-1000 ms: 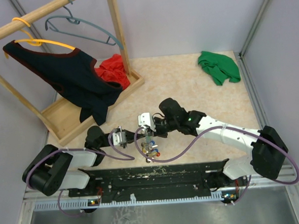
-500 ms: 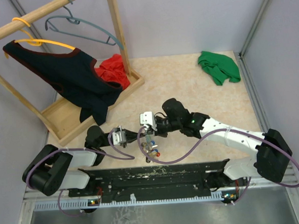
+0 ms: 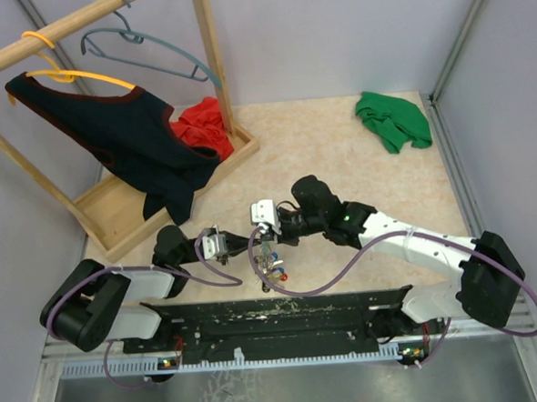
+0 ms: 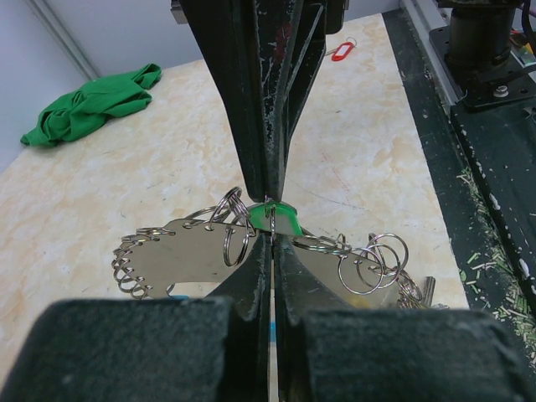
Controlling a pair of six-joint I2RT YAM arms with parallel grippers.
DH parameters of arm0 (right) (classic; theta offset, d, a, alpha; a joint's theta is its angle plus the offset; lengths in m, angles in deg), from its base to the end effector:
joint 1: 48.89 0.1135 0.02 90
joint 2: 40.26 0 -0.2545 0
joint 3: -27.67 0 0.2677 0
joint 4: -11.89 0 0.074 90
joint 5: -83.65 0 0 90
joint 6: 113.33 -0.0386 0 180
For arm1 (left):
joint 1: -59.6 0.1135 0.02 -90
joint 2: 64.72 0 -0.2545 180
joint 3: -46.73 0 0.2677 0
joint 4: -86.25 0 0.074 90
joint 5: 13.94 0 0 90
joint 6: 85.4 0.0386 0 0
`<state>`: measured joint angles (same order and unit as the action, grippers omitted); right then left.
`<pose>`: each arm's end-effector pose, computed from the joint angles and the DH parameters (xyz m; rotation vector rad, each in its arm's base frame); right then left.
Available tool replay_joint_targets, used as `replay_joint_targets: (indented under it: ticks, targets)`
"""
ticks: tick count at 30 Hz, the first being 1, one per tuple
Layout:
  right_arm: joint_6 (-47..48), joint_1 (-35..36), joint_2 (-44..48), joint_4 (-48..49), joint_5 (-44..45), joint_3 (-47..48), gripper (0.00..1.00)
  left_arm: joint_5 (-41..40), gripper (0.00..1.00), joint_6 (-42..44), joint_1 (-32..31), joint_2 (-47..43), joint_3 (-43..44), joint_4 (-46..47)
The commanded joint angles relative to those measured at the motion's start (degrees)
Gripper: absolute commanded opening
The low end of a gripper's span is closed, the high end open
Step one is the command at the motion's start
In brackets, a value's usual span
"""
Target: Put the keys on the keyring
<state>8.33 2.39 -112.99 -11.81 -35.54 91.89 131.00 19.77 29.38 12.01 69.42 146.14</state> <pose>0.1732 0.2461 0.2595 -1.6326 1.3871 0.7435 0.1694 -0.1352 0.1543 1.2577 0.9604 -0.9057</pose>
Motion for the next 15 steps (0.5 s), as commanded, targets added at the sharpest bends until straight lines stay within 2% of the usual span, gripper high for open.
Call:
replay_joint_targets:
  ticks: [1, 9, 15]
  targets:
    - [-0.6, 0.8, -0.6, 0.8, -3.7, 1.3, 0.00, -0.3, 0.00, -0.4, 0.1, -1.0, 1.1, 2.1]
    - [-0.8, 0.8, -3.0, 0.7, -5.5, 2.3, 0.00, 0.3, 0.00, -1.0, 0.0, -0.7, 0.9, 3.4]
    - [1.2, 0.8, -2.3, -1.8, -4.5, 2.4, 0.00, -3.1, 0.00, -3.7, 0.1, -1.4, 1.2, 2.9]
